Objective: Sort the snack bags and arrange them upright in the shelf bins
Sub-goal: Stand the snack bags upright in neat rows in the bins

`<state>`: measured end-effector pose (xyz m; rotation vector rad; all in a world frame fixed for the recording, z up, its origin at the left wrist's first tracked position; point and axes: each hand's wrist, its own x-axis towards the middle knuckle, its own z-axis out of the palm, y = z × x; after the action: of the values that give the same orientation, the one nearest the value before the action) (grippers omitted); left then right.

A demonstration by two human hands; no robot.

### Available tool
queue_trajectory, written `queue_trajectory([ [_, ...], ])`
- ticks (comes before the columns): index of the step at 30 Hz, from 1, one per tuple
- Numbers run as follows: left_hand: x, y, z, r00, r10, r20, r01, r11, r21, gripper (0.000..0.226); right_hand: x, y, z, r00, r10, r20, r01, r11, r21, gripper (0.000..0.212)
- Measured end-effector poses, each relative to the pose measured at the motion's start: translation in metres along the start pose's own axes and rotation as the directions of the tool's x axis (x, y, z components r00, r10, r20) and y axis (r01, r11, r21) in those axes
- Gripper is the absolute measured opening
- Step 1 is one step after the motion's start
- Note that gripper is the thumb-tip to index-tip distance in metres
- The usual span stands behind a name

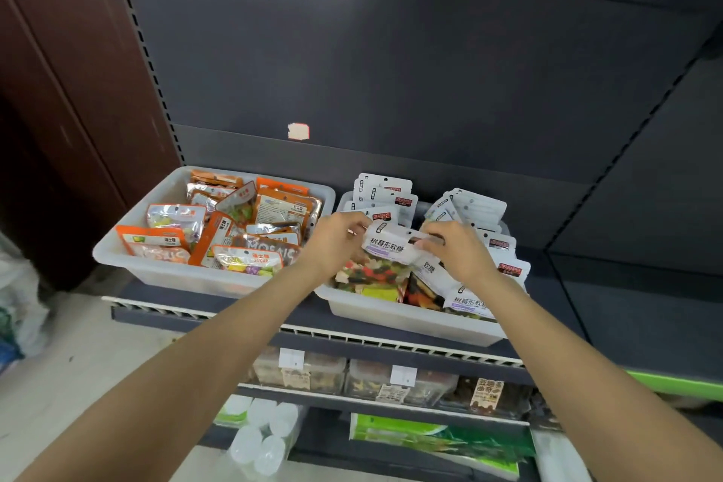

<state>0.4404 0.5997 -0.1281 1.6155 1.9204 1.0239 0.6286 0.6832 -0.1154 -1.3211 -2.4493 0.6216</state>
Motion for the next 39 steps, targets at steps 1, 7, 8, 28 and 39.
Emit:
queue_trajectory([
  [1,0.003,-0.002,-0.001,1.000,-0.021,-0.021,0.022,0.999,0.038,0.029,-0.002,0.000,0.004,0.999,0.023,0.030,-0.023,1.000,0.007,0.014],
  [7,0.005,-0.004,0.012,0.993,-0.023,0.120,0.003,0.987,0.163,0.050,-0.008,-0.010,0.032,0.996,0.083,0.038,-0.083,0.997,-0.005,0.024],
  [8,0.004,-0.005,0.014,0.988,0.003,0.153,-0.038,0.972,0.230,0.050,-0.008,-0.010,0.035,0.997,0.062,0.037,-0.062,0.998,0.009,0.025],
  [28,0.029,-0.022,0.021,0.918,0.023,0.396,-0.261,0.786,0.560,0.044,0.015,0.018,0.006,0.990,0.124,-0.061,-0.137,0.935,-0.327,0.025],
  [39,0.026,-0.031,0.003,0.922,0.085,0.379,-0.327,0.696,0.640,0.043,0.025,-0.014,-0.015,0.997,-0.051,-0.065,0.030,0.958,-0.285,0.027],
])
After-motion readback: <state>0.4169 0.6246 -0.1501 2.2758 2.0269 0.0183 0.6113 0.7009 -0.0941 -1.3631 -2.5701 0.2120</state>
